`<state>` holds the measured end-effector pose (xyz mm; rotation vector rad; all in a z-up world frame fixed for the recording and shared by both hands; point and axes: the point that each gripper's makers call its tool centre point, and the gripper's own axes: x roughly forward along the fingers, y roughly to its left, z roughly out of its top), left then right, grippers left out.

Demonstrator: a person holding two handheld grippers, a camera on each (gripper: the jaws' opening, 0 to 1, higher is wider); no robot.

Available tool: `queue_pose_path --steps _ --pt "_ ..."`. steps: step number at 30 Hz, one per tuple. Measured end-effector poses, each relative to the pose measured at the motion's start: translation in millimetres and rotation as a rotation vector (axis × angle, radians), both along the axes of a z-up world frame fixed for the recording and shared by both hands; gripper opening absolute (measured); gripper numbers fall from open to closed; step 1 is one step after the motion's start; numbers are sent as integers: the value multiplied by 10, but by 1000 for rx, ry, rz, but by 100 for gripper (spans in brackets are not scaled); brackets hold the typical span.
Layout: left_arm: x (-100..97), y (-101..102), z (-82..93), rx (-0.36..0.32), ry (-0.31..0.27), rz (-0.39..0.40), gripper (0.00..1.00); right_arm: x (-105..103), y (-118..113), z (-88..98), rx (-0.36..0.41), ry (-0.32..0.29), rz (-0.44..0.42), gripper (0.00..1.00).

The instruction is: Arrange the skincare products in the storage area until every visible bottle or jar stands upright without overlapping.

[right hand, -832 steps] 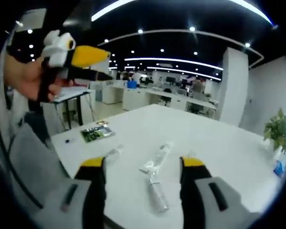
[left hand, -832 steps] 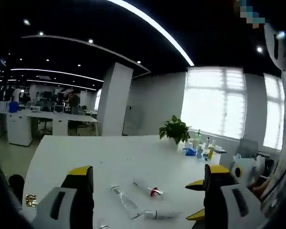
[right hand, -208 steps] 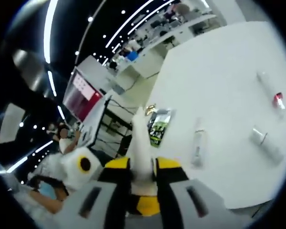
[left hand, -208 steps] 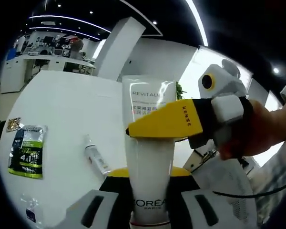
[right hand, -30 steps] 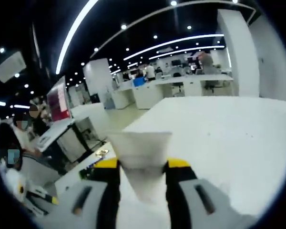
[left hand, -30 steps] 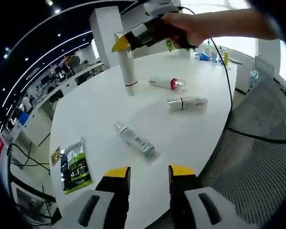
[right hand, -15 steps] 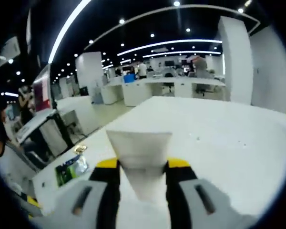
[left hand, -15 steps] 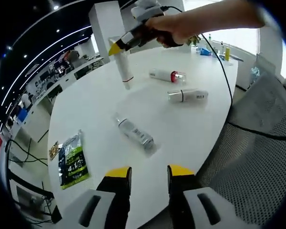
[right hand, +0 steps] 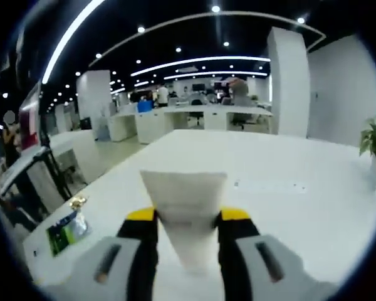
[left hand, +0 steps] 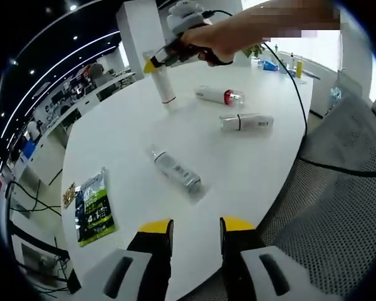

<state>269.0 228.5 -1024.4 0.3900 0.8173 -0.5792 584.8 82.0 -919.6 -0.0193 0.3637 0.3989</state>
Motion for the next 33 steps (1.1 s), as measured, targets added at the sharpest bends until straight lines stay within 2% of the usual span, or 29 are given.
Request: queue_pose_path --steps 10,17,26,33 --pt "-6 10 -19 6 5 0 29 150 -149 -103 -11 19 -50 34" --pt "-17 17 -37 14 13 -2 29 186 -169 -87 -57 -14 -49 34" --pt "-29 18 -54 22 19 -9 29 203 -264 -90 -18 -26 -104 35" --pt "-30 19 -55 23 20 -9 29 194 -280 -93 -3 0 -109 37"
